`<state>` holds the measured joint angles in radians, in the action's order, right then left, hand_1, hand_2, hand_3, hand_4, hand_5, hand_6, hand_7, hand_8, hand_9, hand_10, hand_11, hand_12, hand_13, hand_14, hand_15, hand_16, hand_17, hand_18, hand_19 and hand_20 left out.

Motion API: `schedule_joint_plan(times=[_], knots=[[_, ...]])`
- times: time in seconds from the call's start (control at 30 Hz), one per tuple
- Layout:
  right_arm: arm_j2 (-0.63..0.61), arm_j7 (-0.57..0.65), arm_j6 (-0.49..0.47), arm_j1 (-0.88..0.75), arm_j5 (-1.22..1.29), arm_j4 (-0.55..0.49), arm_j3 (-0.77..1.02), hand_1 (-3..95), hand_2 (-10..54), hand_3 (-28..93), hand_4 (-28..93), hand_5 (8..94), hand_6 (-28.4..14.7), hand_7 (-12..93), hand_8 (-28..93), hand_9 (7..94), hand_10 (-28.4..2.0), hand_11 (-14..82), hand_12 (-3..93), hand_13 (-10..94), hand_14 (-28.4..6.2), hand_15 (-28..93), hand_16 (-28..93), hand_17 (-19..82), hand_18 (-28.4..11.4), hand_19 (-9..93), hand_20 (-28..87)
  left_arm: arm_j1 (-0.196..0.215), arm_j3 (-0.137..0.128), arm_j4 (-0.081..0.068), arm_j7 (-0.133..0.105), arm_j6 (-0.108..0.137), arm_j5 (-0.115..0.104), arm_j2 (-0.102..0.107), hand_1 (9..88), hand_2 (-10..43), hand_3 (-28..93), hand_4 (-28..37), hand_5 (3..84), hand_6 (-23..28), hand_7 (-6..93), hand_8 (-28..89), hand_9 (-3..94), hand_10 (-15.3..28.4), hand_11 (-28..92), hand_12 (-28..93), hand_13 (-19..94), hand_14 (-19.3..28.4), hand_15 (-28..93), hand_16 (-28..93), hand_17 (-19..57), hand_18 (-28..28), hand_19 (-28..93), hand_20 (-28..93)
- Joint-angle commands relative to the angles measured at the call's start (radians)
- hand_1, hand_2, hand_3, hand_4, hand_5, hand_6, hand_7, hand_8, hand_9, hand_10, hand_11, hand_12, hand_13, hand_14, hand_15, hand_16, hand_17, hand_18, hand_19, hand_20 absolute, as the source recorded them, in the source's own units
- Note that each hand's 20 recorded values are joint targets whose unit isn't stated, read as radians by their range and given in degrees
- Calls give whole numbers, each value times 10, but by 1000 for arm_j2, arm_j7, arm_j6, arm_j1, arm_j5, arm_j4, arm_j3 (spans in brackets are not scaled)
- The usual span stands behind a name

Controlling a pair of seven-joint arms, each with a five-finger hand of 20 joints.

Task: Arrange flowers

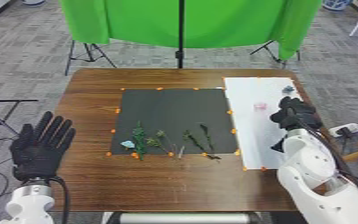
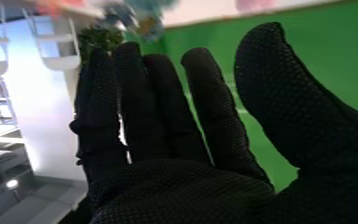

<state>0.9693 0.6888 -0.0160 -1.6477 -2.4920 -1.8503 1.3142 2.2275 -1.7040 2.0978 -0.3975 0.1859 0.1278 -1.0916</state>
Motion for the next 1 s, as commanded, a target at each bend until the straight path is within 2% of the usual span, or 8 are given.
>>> schedule_joint_plan(times=[0.03, 0.1, 0.2, 0.33, 0.4, 0.47, 0.8, 1.0], knots=[[25, 6, -51, 15, -20, 71, -31, 464, -95, 854, -282, 540, -58, 172, -136, 490, -184, 148, 138, 438, -166, 354, 114, 267, -237, 809, 265, 8, 13, -1, 14, 10, -3, -17, 282, 83, 788, -283, 413, 100, 100, -97, 350, 160, 186, 83, 257, 165, 344, -75, -96, 148, 370, 114], [32, 23, -83, 18, 7, 72, -37, 499, -95, 867, -283, 553, -50, 178, -141, 507, -180, 155, 140, 486, -149, 398, 124, 288, -240, 849, 279, 10, 12, -1, 14, 11, -4, -18, 282, 84, 787, -283, 414, 100, 100, -97, 350, 160, 187, 83, 258, 165, 344, -76, -96, 148, 373, 115], [35, 3, -66, 12, -2, 91, -43, 532, -95, 864, -283, 581, -38, 190, -143, 548, -170, 176, 148, 549, -126, 449, 135, 315, -234, 875, 291, 11, 11, 1, 14, 14, -4, -17, 283, 84, 787, -283, 414, 100, 101, -98, 351, 161, 188, 83, 258, 165, 345, -76, -96, 148, 373, 115], [34, -17, -5, 8, -27, 108, -55, 619, -95, 711, -283, 654, -17, 246, -159, 643, -149, 263, 191, 629, -74, 455, 303, 347, -226, 891, 367, 17, 8, 4, 12, 14, -6, -18, 283, 85, 786, -283, 414, 100, 101, -98, 351, 160, 188, 82, 257, 165, 346, -77, -96, 149, 373, 115], [33, -20, 28, 8, -24, 99, -58, 639, -95, 685, -283, 686, -14, 309, -72, 730, -127, 193, 352, 659, -77, 514, 333, 356, -225, 891, 408, 20, 9, 5, 11, 13, -6, -19, 283, 85, 787, -283, 414, 100, 101, -98, 351, 161, 188, 82, 257, 165, 346, -77, -96, 148, 373, 115], [30, -29, 50, 10, -34, 82, -58, 645, -95, 681, -283, 701, -17, 362, -34, 761, -119, 197, 400, 672, -80, 537, 347, 361, -228, 898, 419, 20, 8, 5, 13, 11, -7, -20, 283, 84, 788, -283, 415, 100, 101, -98, 351, 161, 188, 82, 257, 166, 346, -77, -96, 148, 373, 114], [32, -106, 140, 126, -17, -73, -164, 634, -95, 697, -283, 706, -22, 374, -42, 767, -121, 190, 404, 675, -79, 543, 350, 363, -232, 903, 428, 26, 1, 3, 12, 14, -7, -13, 283, 83, 790, -283, 415, 100, 101, -98, 350, 161, 189, 82, 257, 164, 344, -77, -96, 148, 372, 114], [162, -202, 105, 331, 51, -5, -359, 630, -95, 692, -283, 698, -25, 364, -40, 758, -123, 183, 402, 664, -77, 539, 348, 354, -230, 905, 431, 22, 7, -6, 17, 21, -17, -11, 282, 83, 790, -283, 415, 100, 101, -98, 351, 161, 187, 82, 258, 164, 344, -76, -95, 148, 370, 114]])
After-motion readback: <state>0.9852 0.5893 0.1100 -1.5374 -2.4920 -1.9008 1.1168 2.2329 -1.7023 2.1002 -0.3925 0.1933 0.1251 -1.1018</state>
